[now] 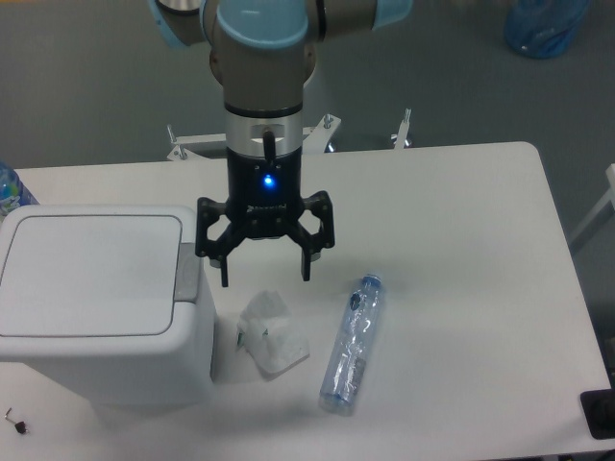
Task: Open the trash can
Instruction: 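Move the gripper over the white trash can's lid tab, then lower the gripper fingers onto the lid tab and press down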
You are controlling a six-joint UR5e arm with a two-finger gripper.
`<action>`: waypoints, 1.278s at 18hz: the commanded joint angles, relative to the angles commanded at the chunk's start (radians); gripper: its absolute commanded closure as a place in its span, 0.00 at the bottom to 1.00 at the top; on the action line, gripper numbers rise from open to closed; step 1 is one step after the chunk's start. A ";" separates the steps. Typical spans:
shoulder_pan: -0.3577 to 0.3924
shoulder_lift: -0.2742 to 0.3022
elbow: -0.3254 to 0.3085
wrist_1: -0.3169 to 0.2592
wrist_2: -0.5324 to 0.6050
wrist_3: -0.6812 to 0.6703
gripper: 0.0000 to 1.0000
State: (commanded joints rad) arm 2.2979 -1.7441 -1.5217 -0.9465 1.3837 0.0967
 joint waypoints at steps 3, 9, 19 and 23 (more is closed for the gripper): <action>-0.017 0.000 -0.003 0.000 0.002 -0.038 0.00; -0.032 0.000 -0.005 -0.002 0.003 -0.060 0.00; -0.032 -0.003 -0.012 0.000 0.005 -0.061 0.00; -0.032 -0.005 -0.014 0.000 0.006 -0.060 0.00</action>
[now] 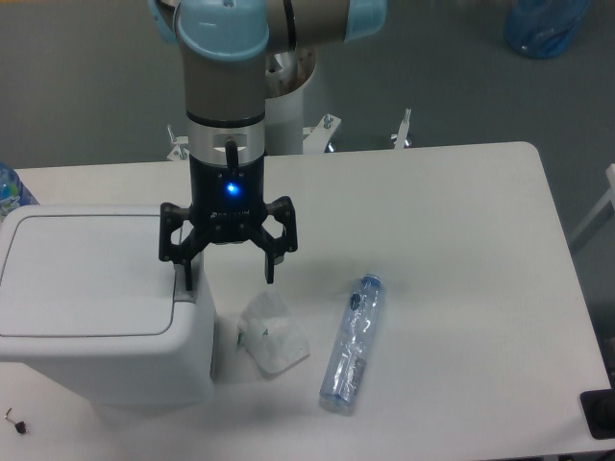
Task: Open the trash can
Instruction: 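Lower the gripper fingers onto the lid tab and press down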
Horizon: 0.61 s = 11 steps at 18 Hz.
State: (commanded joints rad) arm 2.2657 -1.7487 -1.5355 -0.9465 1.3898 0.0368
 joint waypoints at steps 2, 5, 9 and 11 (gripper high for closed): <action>0.000 -0.003 0.002 0.000 0.000 0.000 0.00; 0.000 -0.005 0.000 0.000 0.000 0.000 0.00; 0.000 -0.005 0.002 0.000 0.000 0.000 0.00; 0.000 -0.006 0.002 0.000 0.000 0.000 0.00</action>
